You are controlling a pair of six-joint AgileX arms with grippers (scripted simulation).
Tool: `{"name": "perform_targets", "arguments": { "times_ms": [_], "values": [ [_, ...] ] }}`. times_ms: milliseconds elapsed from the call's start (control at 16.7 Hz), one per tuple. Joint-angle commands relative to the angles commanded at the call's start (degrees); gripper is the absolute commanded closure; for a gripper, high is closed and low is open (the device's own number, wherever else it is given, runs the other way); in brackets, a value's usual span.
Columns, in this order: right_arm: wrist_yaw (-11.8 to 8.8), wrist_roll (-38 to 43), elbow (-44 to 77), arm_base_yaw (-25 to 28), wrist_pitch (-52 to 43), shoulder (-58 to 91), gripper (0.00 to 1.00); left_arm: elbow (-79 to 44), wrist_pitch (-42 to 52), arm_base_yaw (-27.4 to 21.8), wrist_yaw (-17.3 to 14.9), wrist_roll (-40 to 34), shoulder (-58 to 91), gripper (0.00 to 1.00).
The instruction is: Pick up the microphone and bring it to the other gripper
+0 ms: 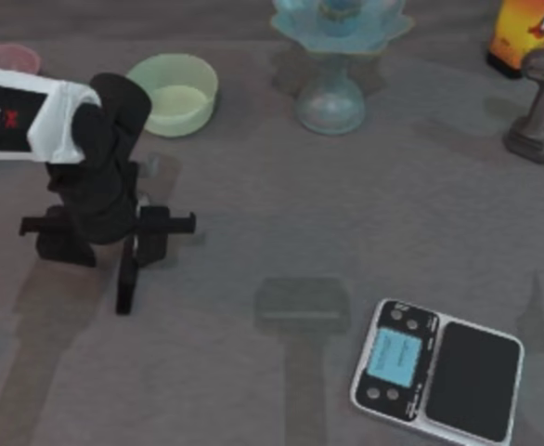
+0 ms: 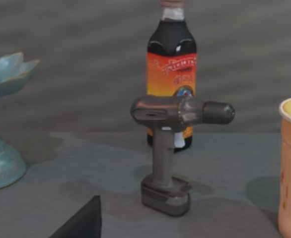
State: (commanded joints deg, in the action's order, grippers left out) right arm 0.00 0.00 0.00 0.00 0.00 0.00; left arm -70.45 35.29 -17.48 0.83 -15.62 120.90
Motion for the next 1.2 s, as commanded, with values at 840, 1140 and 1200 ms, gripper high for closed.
{"name": "perform_targets", "arguments": {
  "times_ms": [840, 1140, 1200],
  "values": [
    [0.0, 0.0, 0.0, 0.0, 0.0, 0.0, 0.0, 0.0, -4.7, 0.1, -1.6, 2.1, -4.5, 1.0],
    [0.0, 0.0, 0.0, 0.0, 0.0, 0.0, 0.0, 4.5, -23.2, 0.7, -9.1, 5.5, -8.0, 1.0],
    [0.0, 0.0, 0.0, 0.0, 0.0, 0.0, 0.0, 5.9, -27.7, 0.9, -11.0, 6.3, -9.0, 1.0]
  ]
}}
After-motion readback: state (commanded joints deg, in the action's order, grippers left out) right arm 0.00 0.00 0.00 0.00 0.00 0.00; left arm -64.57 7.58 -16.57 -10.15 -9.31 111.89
